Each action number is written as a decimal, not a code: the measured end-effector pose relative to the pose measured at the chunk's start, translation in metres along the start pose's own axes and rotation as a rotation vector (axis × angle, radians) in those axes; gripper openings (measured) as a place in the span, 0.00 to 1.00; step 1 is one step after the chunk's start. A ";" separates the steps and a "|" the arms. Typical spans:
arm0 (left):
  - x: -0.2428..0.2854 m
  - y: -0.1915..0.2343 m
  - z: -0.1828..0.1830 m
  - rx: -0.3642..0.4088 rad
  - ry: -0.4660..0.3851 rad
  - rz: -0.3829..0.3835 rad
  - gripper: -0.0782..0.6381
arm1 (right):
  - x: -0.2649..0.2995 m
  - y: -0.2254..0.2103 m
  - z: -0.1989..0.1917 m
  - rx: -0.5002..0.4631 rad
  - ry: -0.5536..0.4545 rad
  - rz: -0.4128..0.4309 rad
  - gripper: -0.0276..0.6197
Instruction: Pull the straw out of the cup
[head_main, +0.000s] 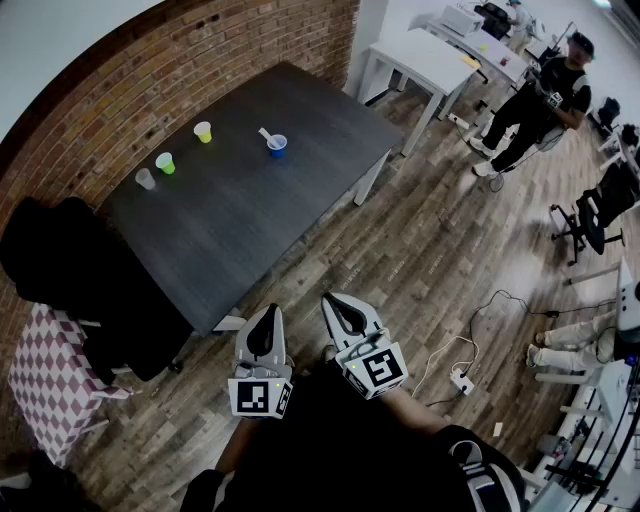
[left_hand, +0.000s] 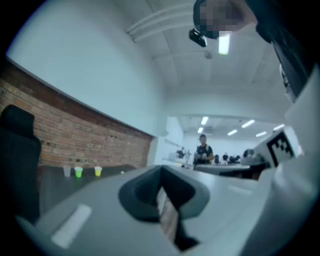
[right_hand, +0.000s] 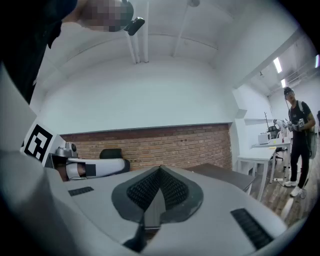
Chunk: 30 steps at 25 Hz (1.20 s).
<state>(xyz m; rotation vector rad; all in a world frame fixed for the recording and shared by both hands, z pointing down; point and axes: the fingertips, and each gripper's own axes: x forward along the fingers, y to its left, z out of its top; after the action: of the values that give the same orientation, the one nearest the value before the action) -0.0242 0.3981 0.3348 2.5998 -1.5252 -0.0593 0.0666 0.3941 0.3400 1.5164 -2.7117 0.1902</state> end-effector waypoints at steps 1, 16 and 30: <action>0.000 -0.001 0.000 -0.002 0.000 0.001 0.12 | -0.001 -0.001 0.000 0.000 0.000 0.000 0.05; 0.007 -0.019 -0.003 -0.003 0.006 0.018 0.12 | -0.014 -0.018 0.003 0.027 -0.013 0.009 0.05; 0.032 -0.069 -0.014 0.000 0.014 0.071 0.12 | -0.050 -0.066 -0.005 0.033 0.021 0.039 0.05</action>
<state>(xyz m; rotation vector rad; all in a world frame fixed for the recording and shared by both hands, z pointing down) 0.0527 0.4044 0.3412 2.5378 -1.6116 -0.0347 0.1488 0.4033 0.3464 1.4619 -2.7363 0.2516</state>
